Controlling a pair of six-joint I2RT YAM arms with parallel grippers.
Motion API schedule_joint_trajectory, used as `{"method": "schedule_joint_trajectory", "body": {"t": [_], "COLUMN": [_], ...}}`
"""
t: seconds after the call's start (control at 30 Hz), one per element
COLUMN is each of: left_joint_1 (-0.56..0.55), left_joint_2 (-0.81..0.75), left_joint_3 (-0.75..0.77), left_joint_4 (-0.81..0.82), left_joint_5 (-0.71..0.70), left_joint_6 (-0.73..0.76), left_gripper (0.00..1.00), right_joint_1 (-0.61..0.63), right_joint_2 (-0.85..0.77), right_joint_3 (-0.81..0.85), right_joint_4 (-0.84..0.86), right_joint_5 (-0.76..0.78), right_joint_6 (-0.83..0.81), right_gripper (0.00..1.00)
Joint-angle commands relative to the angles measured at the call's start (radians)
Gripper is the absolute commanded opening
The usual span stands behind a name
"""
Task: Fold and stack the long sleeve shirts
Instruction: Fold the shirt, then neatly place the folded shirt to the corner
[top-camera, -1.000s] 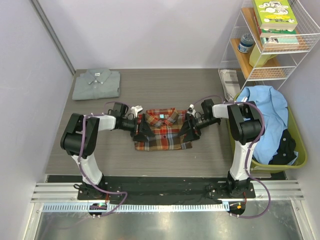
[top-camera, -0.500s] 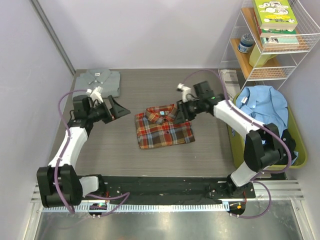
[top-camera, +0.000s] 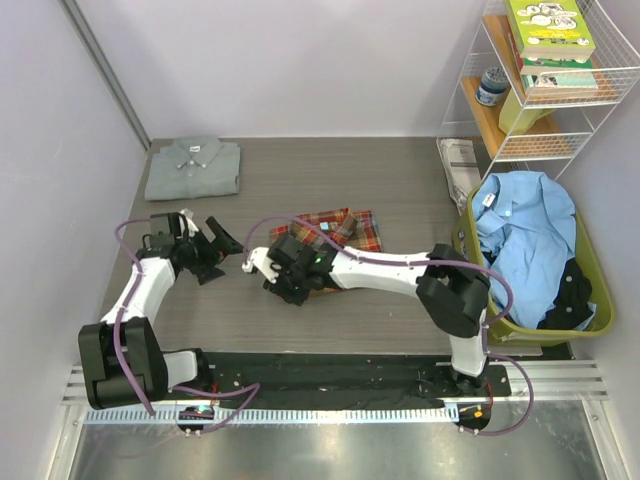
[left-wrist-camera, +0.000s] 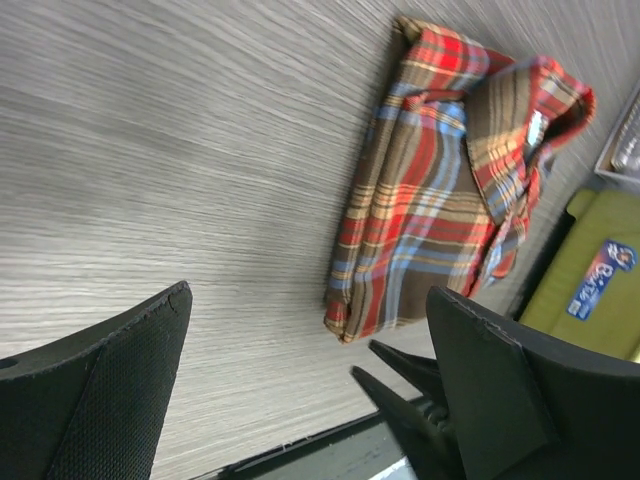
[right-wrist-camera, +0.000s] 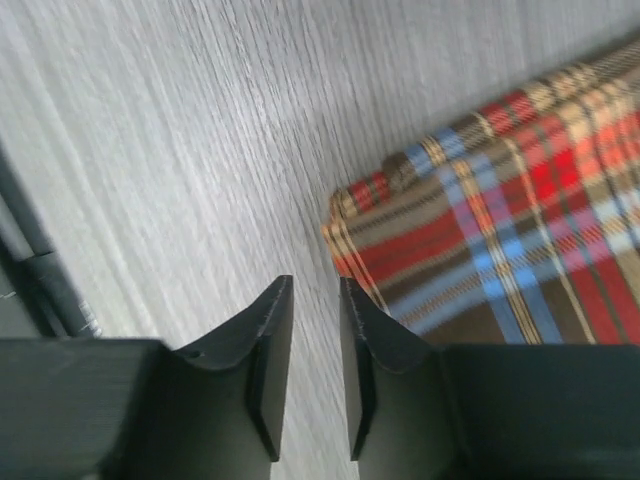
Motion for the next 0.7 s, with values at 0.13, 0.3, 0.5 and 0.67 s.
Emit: {"method": "schedule_joint_trajectory", "body": {"t": [0.13, 0.3, 0.5, 0.67], "left_joint_1": [0.005, -0.001, -0.029, -0.093], "left_joint_2": [-0.033, 0.020, 0.094, 0.163], "left_joint_3": [-0.016, -0.071, -0.172, -0.200], "left_joint_4": [-0.014, 0.058, 0.326, 0.591], "left_joint_5": [-0.077, -0.029, 0.130, 0.189], "left_joint_6": [-0.045, -0.061, -0.143, -0.284], "left_gripper": [1.00, 0.98, 0.96, 1.00], "right_joint_1": [0.029, 0.015, -0.077, -0.112], "right_joint_2": [0.101, 0.115, -0.010, -0.053], "right_joint_3": [0.070, 0.068, 0.053, 0.055], "right_joint_4": [0.076, 0.090, 0.093, 0.076], "right_joint_5": [0.106, 0.155, -0.046, -0.146], "right_joint_6": [-0.065, -0.088, -0.059, -0.038], "right_gripper": [0.29, 0.01, 0.01, 0.01]}}
